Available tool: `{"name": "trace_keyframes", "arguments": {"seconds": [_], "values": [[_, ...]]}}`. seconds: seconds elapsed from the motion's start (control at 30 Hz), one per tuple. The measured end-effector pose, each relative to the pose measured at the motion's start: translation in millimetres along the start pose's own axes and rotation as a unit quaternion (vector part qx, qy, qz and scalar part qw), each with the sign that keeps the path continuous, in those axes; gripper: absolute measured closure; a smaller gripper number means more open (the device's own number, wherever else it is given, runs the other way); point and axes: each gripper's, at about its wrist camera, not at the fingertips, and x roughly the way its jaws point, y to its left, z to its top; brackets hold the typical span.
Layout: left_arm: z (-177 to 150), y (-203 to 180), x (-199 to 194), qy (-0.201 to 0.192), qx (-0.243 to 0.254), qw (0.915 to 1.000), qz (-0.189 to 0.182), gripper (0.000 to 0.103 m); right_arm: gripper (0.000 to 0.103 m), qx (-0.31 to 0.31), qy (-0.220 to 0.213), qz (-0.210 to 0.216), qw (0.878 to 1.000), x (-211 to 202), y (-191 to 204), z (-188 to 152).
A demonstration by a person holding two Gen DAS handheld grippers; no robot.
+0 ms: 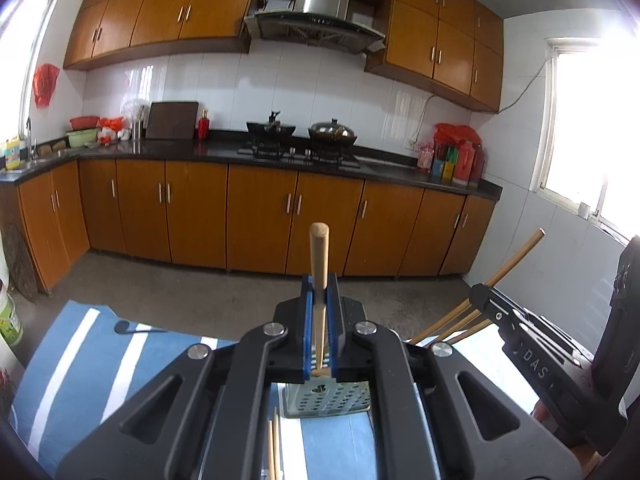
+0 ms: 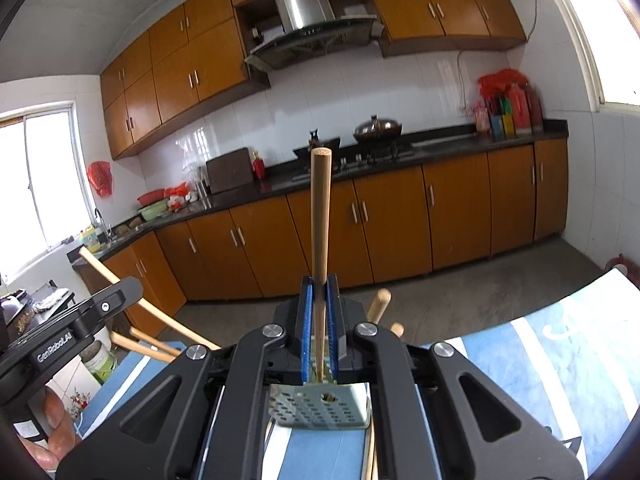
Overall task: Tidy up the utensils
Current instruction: 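Carry both chopsticks over the green holder and lower them in, then open both tools to drop the chopsticks into the holder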
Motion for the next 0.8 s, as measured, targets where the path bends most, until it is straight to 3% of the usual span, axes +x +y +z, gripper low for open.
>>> {"name": "trace_keyframes", "arguments": {"seconds": [0.23,0.53,0.67,0.8], "values": [[-1,9,-7,0.002,-0.009,0.9999,-0.004,0.094,0.095,-0.003,0.004,-0.007,1.000,-13,-1,-1],[-7,39,-61,-0.010,-0.037,0.9992,0.000,0.087,0.094,0.015,-0.002,-0.038,0.999,-62,-21,-12],[-37,61,-81,0.007,-0.040,0.9990,0.017,0.085,0.094,0.028,0.043,-0.052,0.997,-70,-38,-45],[-85,82,-79,0.054,-0.030,0.9970,0.047,0.084,0.094,0.047,0.130,-0.048,0.989,-53,-53,-98]]}}
